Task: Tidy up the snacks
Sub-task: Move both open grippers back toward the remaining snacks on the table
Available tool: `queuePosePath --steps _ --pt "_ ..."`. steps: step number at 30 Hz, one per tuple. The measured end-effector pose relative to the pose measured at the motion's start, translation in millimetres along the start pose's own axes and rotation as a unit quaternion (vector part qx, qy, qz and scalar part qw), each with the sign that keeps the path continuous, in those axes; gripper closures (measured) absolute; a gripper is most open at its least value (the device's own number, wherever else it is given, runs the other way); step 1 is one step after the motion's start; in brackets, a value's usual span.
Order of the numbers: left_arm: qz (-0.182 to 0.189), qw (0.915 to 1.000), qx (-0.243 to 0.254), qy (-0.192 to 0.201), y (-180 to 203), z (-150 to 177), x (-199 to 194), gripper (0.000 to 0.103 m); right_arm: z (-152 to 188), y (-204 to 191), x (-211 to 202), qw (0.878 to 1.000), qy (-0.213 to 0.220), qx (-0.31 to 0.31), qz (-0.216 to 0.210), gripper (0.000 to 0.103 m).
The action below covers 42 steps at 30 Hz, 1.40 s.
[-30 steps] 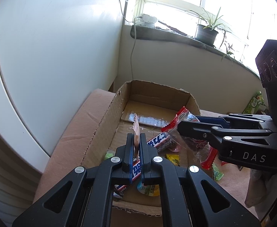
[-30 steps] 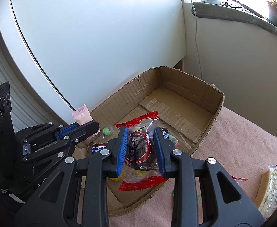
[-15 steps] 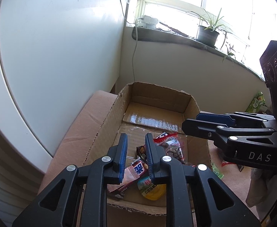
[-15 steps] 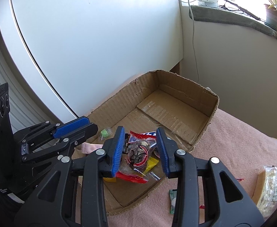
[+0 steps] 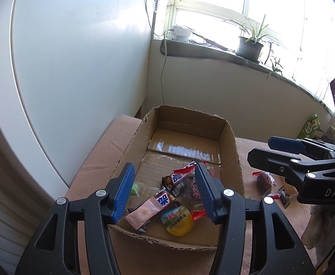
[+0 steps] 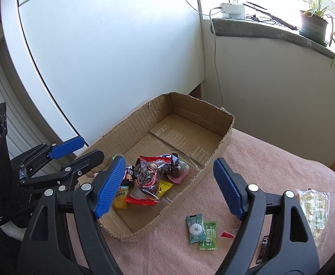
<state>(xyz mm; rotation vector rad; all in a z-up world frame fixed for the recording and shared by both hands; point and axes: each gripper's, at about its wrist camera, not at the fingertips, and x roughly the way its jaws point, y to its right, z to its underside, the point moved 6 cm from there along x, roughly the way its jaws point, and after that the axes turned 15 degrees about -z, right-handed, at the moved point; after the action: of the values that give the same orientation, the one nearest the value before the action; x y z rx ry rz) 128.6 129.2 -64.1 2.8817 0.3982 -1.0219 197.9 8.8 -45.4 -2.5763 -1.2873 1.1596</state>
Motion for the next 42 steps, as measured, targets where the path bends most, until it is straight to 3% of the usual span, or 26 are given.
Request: queuePosePath --steps 13,21,23,28,30,32,34,42 --pt "0.03 0.9995 0.009 -0.006 31.1 15.6 -17.1 0.049 45.9 40.2 -78.0 0.998 0.028 0.044 0.047 0.021" --pt "0.075 0.9962 0.038 -0.024 78.5 38.2 -28.0 0.05 86.4 69.7 -120.7 0.993 0.029 0.077 0.085 0.021" --pt "0.086 0.9945 0.05 -0.03 92.8 45.4 -30.6 0.056 97.3 74.3 -126.5 0.992 0.022 0.081 0.09 0.021" --pt "0.11 0.9896 0.071 -0.059 123.7 68.0 -27.2 0.074 120.4 87.5 -125.6 0.992 0.005 0.098 0.079 0.023" --pt "0.111 0.988 0.082 -0.068 132.9 75.6 -23.4 0.077 127.4 91.8 -120.6 0.992 -0.002 0.106 0.067 0.027" --pt "0.113 0.9867 0.085 -0.081 138.9 81.5 -18.4 0.082 133.4 95.4 -113.5 0.992 -0.012 0.114 0.05 0.039" --pt "0.109 0.9866 0.084 -0.087 141.9 83.9 -13.8 0.083 137.9 96.8 -103.6 0.992 -0.022 0.118 0.037 0.047" --pt "0.089 0.9864 0.092 -0.103 148.5 86.7 0.8 0.083 143.6 108.6 -75.5 0.991 -0.043 0.119 0.037 0.054"
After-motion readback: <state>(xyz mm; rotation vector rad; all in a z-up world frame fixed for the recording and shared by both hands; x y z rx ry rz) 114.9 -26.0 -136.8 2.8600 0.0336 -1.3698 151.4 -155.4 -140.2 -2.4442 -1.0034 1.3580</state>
